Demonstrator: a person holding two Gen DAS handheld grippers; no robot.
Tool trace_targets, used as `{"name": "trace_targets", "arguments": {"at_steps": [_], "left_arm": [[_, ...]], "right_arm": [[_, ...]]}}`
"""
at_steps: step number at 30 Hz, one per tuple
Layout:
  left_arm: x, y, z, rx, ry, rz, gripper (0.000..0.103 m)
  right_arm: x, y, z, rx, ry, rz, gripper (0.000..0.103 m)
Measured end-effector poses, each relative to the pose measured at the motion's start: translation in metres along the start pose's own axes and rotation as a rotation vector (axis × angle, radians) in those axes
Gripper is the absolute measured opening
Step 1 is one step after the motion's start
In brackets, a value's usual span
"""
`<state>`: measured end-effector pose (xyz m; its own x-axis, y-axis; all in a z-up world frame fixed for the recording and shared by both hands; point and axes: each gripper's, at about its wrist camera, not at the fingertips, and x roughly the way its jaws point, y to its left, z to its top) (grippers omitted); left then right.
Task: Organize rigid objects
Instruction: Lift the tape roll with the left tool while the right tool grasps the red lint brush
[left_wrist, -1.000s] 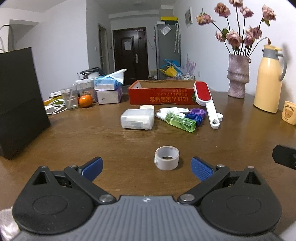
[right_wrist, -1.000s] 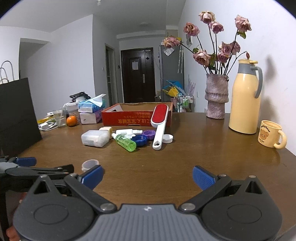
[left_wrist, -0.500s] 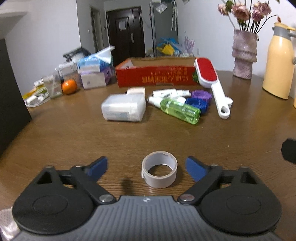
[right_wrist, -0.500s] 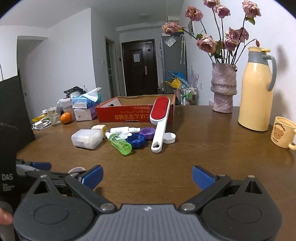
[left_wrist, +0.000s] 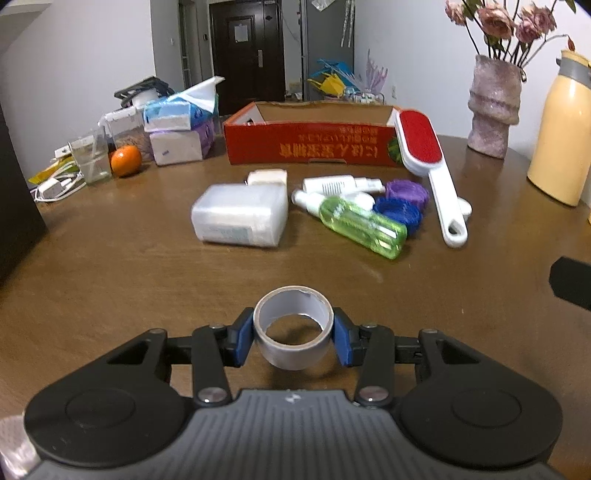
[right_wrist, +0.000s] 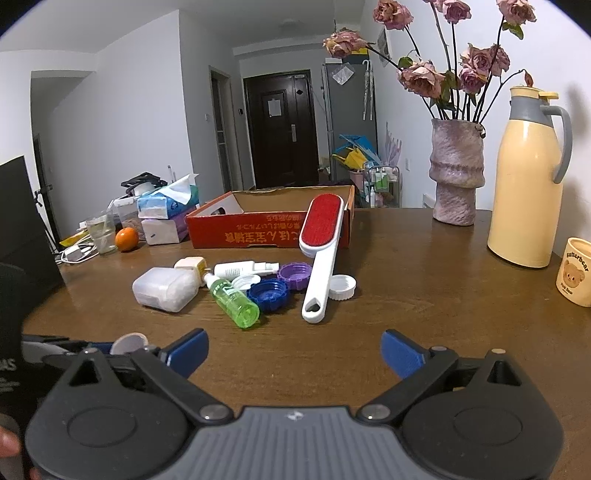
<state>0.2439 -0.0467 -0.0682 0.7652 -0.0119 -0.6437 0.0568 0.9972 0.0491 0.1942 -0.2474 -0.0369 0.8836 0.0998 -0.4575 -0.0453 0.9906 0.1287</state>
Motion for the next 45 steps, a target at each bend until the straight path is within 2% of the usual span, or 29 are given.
{"name": "trace_targets", "arguments": {"at_steps": [13,28,34,43,44,45], "left_arm": [[0.000,0.012,0.048,-0.017,-0.073,0.017,0.045],[0.037,0.025,0.082,-0.063,-0.102,0.049,0.045],[0.051,0.031,0.094,-0.081,-0.115,0.069,0.045],[0.069,0.038,0.102,-0.091,-0.090,0.088,0.045],[0.070,0.038,0.103,-0.091,-0.089,0.090,0.045],[0.072,0.039,0.103,-0.092,-0.087,0.092,0.045]], "right_arm": [[0.038,0.000,0.037,-0.003,-0.032,-0.020,0.099],[0.136,-0.008,0.068,0.058,-0.061,-0.088,0.093],[0.186,-0.016,0.082,0.090,-0.018,-0.126,0.089],[0.245,-0.023,0.095,0.132,0.046,-0.187,0.089],[0.248,-0.022,0.096,0.131,0.046,-0.188,0.086],[0.251,-0.021,0.098,0.130,0.047,-0.190,0.077]]}}
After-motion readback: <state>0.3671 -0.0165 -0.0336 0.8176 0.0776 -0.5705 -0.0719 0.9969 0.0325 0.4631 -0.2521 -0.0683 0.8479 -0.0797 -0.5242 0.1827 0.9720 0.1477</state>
